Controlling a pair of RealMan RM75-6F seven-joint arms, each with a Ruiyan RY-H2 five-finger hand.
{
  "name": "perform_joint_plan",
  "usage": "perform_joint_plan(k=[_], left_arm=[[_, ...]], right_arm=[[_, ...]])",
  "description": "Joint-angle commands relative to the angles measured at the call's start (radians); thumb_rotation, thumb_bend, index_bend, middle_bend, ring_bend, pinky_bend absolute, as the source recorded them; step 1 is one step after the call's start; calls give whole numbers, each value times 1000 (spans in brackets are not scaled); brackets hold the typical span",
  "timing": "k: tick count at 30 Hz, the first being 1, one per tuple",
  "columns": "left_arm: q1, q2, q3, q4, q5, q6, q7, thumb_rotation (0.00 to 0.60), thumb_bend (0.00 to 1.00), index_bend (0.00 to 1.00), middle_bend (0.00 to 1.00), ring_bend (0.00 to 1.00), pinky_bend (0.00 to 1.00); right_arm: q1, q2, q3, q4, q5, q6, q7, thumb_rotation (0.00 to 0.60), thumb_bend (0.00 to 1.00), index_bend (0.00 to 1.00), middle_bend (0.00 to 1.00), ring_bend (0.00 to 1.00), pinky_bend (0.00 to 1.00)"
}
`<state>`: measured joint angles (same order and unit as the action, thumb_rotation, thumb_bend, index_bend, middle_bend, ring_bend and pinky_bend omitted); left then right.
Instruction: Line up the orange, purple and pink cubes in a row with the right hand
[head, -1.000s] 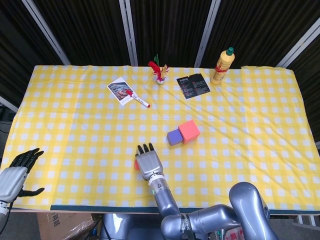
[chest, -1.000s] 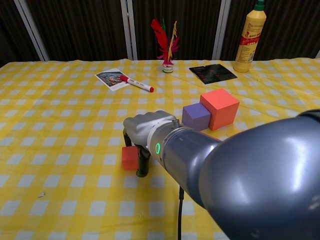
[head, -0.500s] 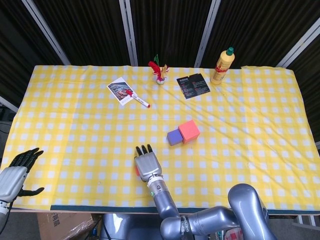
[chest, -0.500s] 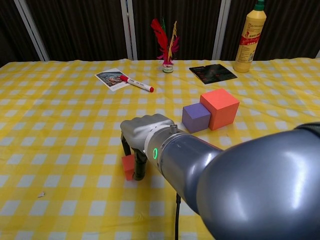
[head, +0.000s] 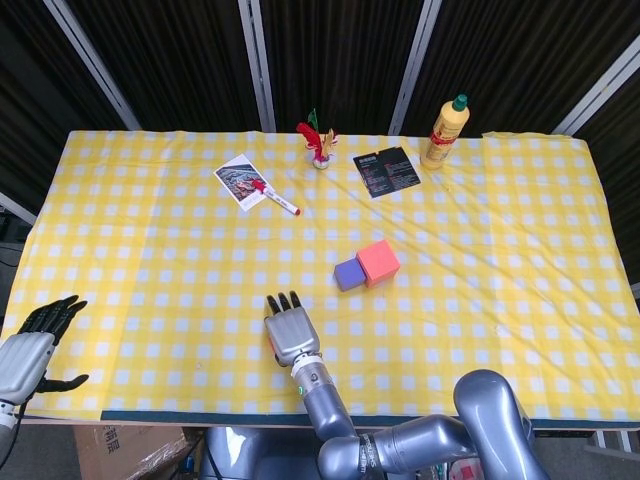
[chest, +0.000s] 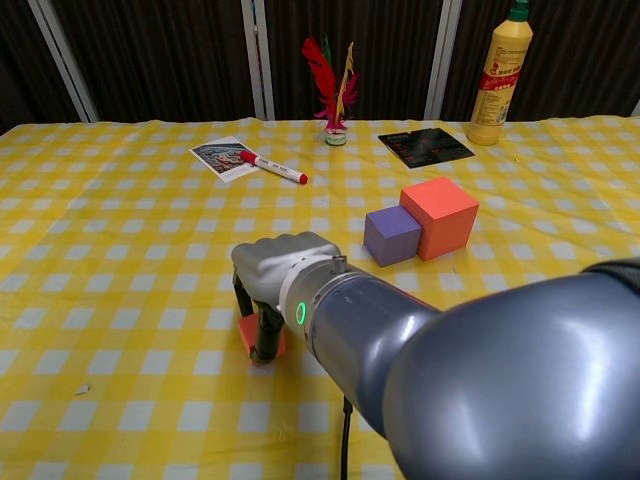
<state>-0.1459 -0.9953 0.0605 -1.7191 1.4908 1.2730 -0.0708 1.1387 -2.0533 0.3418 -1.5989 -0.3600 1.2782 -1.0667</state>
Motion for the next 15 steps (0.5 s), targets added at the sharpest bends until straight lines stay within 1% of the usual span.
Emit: perform_joint_plan(k=[1, 7, 11, 15], left_arm=[[0, 0, 0, 0, 0, 1, 0, 600, 21, 0, 0, 0, 33], [1, 0, 0, -1, 0, 1, 0, 600, 21, 0, 0, 0, 33], [0, 0, 1, -1, 0, 0, 2, 600, 20, 0, 0, 0, 33], [0, -1, 1, -3, 0, -2, 6, 600, 21, 0, 0, 0, 33]], right_arm=[[-2, 3, -1, -3, -4, 0, -1, 600, 433, 526, 76, 0, 36], [-6, 35, -4, -18, -42, -10, 2, 600, 433, 526, 76, 0, 36], [-7, 75, -28, -7, -111, -41, 9, 600, 433, 526, 76, 0, 36], [-16, 110, -47, 25, -177, -77, 44, 600, 433, 526, 76, 0, 36]])
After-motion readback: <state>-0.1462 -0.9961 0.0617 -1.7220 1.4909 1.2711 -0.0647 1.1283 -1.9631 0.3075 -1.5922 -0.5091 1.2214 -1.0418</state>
